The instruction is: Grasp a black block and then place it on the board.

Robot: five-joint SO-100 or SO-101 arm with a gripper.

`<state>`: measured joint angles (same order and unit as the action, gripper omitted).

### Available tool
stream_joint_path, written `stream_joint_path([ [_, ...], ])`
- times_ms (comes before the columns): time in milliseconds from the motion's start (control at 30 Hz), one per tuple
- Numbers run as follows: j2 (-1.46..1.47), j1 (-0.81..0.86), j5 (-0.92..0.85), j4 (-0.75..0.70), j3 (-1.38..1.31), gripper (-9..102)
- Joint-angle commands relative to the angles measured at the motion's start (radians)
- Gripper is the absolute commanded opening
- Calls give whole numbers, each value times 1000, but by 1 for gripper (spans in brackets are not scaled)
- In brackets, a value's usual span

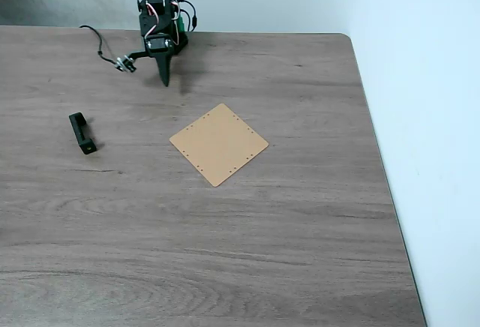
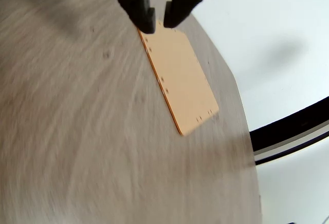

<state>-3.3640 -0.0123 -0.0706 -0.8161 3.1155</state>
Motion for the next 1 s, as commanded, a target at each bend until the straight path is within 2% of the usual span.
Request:
stream_joint_path([
  [0, -15, 57, -117, 21, 8, 0],
  [333, 12, 179, -402, 32, -97, 1],
  [567, 356, 232, -565, 12, -416, 1],
  [967, 810, 336, -1104, 135, -735, 4],
])
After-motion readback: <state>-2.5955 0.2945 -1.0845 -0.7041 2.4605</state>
